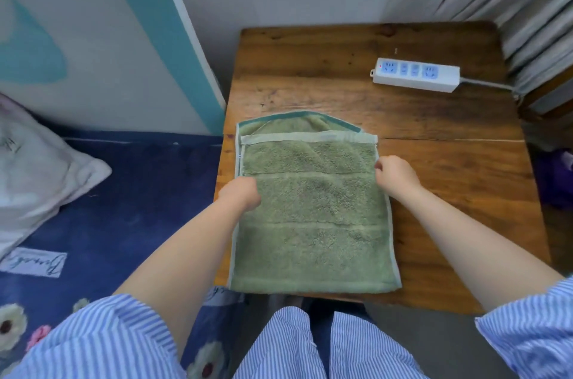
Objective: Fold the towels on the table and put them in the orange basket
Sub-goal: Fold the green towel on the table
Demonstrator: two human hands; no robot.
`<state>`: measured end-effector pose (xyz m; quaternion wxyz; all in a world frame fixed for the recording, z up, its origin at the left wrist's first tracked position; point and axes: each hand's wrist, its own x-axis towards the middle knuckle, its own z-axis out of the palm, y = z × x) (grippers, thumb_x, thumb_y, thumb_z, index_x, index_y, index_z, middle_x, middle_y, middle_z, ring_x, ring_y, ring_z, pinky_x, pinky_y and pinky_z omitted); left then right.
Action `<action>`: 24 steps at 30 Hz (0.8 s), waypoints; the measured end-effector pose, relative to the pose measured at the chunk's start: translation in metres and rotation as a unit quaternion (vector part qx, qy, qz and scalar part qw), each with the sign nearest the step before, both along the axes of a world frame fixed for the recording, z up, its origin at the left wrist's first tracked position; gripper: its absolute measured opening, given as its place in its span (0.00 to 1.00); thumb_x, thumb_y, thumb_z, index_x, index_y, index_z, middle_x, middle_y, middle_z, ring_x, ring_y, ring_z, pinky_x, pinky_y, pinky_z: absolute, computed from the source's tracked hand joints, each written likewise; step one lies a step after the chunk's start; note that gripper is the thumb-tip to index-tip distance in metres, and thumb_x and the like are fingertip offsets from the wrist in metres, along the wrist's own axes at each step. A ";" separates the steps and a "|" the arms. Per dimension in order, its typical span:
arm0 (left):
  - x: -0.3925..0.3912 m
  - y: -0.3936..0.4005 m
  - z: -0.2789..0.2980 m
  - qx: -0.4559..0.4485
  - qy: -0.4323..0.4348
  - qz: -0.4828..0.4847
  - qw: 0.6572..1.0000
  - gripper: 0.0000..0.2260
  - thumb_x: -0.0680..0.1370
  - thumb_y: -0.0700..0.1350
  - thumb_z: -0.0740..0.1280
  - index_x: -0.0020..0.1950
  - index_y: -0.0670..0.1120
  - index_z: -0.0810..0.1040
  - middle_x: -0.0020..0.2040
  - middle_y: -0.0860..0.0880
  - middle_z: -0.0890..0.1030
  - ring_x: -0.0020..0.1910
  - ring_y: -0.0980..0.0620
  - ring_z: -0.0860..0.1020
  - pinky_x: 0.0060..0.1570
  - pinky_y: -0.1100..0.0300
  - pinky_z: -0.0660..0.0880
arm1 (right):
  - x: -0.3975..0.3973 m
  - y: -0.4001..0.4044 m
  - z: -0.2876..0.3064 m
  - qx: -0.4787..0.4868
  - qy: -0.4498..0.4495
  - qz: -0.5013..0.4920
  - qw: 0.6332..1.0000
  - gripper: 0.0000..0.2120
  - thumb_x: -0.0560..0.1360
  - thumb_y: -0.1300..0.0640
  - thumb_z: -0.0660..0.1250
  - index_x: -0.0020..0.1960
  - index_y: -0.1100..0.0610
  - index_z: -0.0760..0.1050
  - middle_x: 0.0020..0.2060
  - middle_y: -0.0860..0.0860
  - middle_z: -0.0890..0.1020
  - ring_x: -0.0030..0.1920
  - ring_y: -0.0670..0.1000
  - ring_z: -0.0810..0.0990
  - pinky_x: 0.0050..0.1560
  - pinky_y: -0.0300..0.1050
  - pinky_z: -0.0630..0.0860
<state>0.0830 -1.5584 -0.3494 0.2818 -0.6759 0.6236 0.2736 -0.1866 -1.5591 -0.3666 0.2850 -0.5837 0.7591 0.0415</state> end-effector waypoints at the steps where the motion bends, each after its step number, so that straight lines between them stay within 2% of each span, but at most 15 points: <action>1: -0.003 -0.010 0.000 -0.009 0.000 -0.004 1.000 0.14 0.77 0.37 0.53 0.61 0.40 0.71 0.59 0.42 0.75 0.54 0.43 0.75 0.49 0.54 0.74 | 0.000 -0.013 -0.001 -0.013 -0.001 0.008 1.000 0.15 0.77 0.64 0.54 0.61 0.65 0.73 0.58 0.61 0.76 0.58 0.60 0.74 0.51 0.48 0.72; 4: -0.010 -0.043 -0.002 -0.025 -0.012 -0.010 1.000 0.15 0.77 0.36 0.54 0.61 0.41 0.70 0.59 0.42 0.75 0.56 0.43 0.75 0.50 0.53 0.75 | 0.001 -0.047 -0.008 -0.039 -0.002 0.028 0.999 0.18 0.77 0.65 0.55 0.66 0.63 0.68 0.63 0.60 0.72 0.65 0.59 0.69 0.62 0.52 0.69; 6: -0.013 -0.061 -0.008 -0.043 -0.008 0.005 0.999 0.16 0.77 0.36 0.54 0.64 0.41 0.70 0.61 0.42 0.74 0.59 0.43 0.74 0.51 0.52 0.74 | 0.002 -0.061 -0.014 -0.036 -0.010 0.039 0.999 0.21 0.76 0.66 0.56 0.68 0.61 0.65 0.66 0.59 0.69 0.66 0.59 0.66 0.64 0.52 0.67; 8: -0.016 -0.078 -0.016 -0.077 0.006 0.029 0.997 0.16 0.78 0.36 0.54 0.64 0.41 0.70 0.63 0.43 0.73 0.61 0.43 0.72 0.53 0.52 0.73 | 0.004 -0.070 -0.023 -0.019 -0.004 0.057 0.998 0.21 0.75 0.66 0.57 0.68 0.61 0.64 0.66 0.59 0.69 0.66 0.58 0.66 0.63 0.52 0.67; 11: -0.017 -0.095 -0.028 -0.126 0.016 0.019 0.992 0.17 0.78 0.37 0.55 0.66 0.41 0.68 0.65 0.43 0.71 0.64 0.43 0.69 0.59 0.49 0.70 | 0.006 -0.076 -0.029 -0.015 0.031 0.068 0.997 0.18 0.74 0.66 0.58 0.64 0.61 0.68 0.60 0.59 0.73 0.62 0.59 0.68 0.58 0.51 0.69; 17: -0.006 -0.111 -0.046 -0.126 -0.004 -0.024 0.992 0.16 0.78 0.39 0.58 0.66 0.41 0.69 0.65 0.43 0.71 0.65 0.43 0.68 0.60 0.50 0.68 | 0.003 -0.090 -0.030 0.005 0.054 0.074 0.996 0.14 0.72 0.65 0.61 0.58 0.61 0.71 0.56 0.58 0.72 0.59 0.58 0.68 0.57 0.49 0.68; 21: 0.006 -0.117 -0.045 -0.119 0.037 -0.021 0.992 0.11 0.78 0.44 0.62 0.58 0.40 0.74 0.59 0.42 0.74 0.62 0.42 0.68 0.58 0.51 0.69 | 0.001 -0.093 -0.026 0.061 0.018 0.035 0.997 0.15 0.72 0.65 0.64 0.58 0.62 0.68 0.53 0.59 0.76 0.53 0.58 0.73 0.44 0.46 0.68; 23: 0.015 -0.121 -0.036 -0.111 0.084 -0.006 0.990 0.06 0.77 0.44 0.65 0.49 0.42 0.75 0.54 0.42 0.74 0.59 0.43 0.69 0.54 0.53 0.68 | -0.004 -0.097 -0.019 0.083 -0.021 0.034 0.996 0.14 0.73 0.63 0.64 0.58 0.61 0.72 0.51 0.58 0.79 0.51 0.57 0.76 0.43 0.44 0.69; 24: 0.020 -0.122 -0.030 -0.107 0.117 0.004 0.987 0.04 0.76 0.44 0.66 0.43 0.44 0.74 0.50 0.43 0.74 0.55 0.44 0.70 0.49 0.55 0.68 | -0.007 -0.099 -0.015 0.087 -0.047 0.051 0.994 0.12 0.74 0.62 0.63 0.57 0.61 0.75 0.51 0.59 0.80 0.51 0.57 0.76 0.44 0.44 0.68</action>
